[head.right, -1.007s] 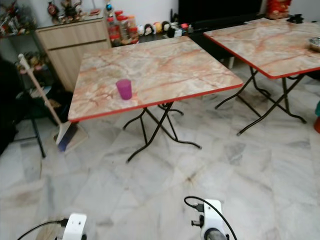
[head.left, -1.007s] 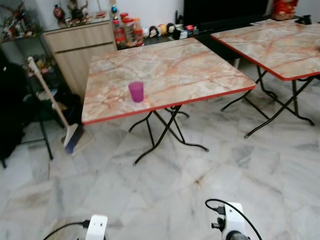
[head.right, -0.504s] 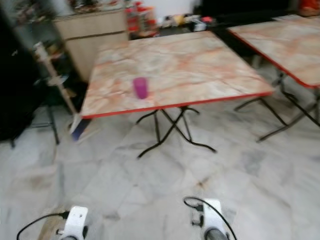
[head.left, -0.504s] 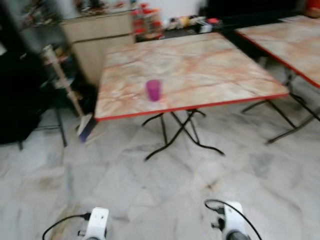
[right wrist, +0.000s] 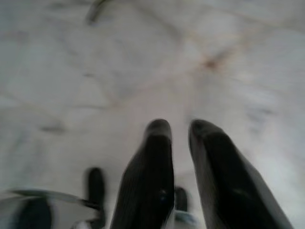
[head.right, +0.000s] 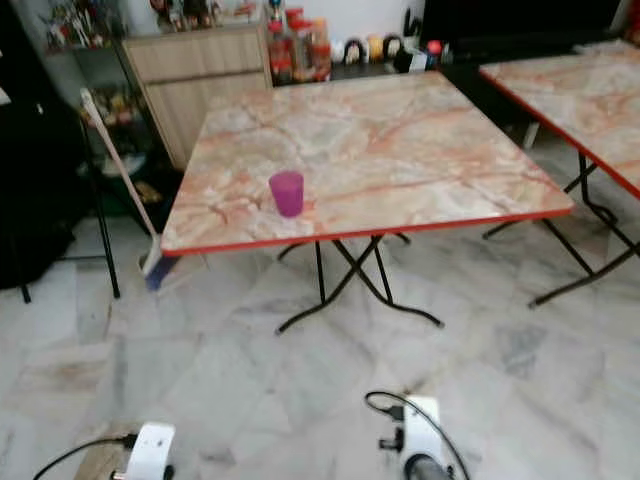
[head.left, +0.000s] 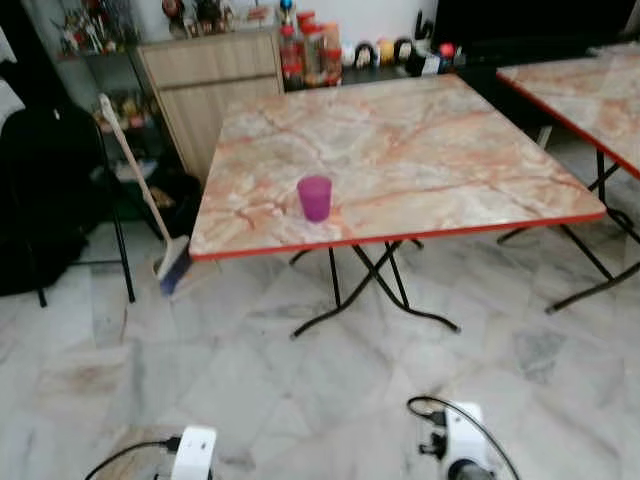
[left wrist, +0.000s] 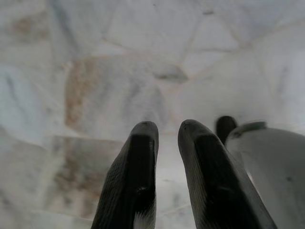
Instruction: Setting the table
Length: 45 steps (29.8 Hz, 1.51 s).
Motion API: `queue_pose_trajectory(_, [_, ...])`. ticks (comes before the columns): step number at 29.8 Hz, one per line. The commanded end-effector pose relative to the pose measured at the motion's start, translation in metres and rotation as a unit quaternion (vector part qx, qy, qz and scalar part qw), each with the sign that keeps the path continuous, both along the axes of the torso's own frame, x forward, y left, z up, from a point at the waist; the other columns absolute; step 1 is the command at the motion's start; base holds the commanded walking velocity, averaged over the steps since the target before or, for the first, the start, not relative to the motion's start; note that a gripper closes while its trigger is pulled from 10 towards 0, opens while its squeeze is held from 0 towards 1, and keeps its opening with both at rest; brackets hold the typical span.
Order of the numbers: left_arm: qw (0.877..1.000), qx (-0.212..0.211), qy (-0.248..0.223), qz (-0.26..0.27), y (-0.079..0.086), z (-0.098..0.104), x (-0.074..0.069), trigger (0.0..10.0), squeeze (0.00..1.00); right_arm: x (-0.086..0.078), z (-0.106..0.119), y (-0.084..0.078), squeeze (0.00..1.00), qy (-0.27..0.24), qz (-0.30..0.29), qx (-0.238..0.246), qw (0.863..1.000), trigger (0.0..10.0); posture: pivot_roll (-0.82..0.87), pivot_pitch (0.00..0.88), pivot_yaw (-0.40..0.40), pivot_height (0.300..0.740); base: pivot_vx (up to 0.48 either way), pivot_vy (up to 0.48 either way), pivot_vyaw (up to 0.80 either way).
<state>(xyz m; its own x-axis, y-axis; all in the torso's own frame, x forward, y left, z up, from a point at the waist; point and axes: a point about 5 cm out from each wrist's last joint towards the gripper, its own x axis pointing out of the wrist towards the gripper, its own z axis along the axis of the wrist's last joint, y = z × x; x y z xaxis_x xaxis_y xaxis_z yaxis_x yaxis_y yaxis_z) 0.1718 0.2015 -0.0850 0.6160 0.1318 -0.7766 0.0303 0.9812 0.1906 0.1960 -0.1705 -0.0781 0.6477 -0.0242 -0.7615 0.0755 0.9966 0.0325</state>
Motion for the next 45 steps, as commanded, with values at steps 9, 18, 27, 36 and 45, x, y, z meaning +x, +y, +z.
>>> queue_pose_trajectory(9, [1.000,-0.001,-0.007,-0.001,-0.002,0.002,0.007,10.0,0.00,0.001,0.001,-0.008,0.00,-0.003,-0.002,-0.008,1.000,10.0,0.04,0.000,0.072,0.714,0.309,0.000,0.00])
queue_pose_trajectory(18, [1.000,-0.007,-0.005,-0.006,-0.010,0.001,0.007,10.0,0.00,-0.001,0.001,-0.012,0.00,0.002,0.018,-0.017,1.000,10.0,0.02,0.000,0.038,0.714,0.309,0.000,0.00])
queue_pose_trajectory(27, [1.000,-0.008,-0.006,-0.008,-0.012,0.001,0.007,10.0,0.00,0.000,0.001,-0.015,0.00,0.003,0.020,-0.021,1.000,10.0,0.03,0.000,0.033,0.714,0.309,0.000,0.00])
queue_pose_trajectory(36, [1.000,-0.001,-0.005,-0.017,-0.007,0.002,0.008,10.0,0.00,0.001,0.001,-0.010,0.00,0.002,0.018,-0.015,1.000,10.0,0.02,0.000,0.049,0.714,0.307,0.000,0.00])
queue_pose_trajectory(45, [1.000,0.002,-0.008,-0.022,-0.004,0.004,0.012,10.0,0.00,0.000,0.001,-0.009,0.00,0.005,0.014,-0.015,1.000,10.0,0.02,0.000,0.054,0.714,0.309,0.000,0.00])
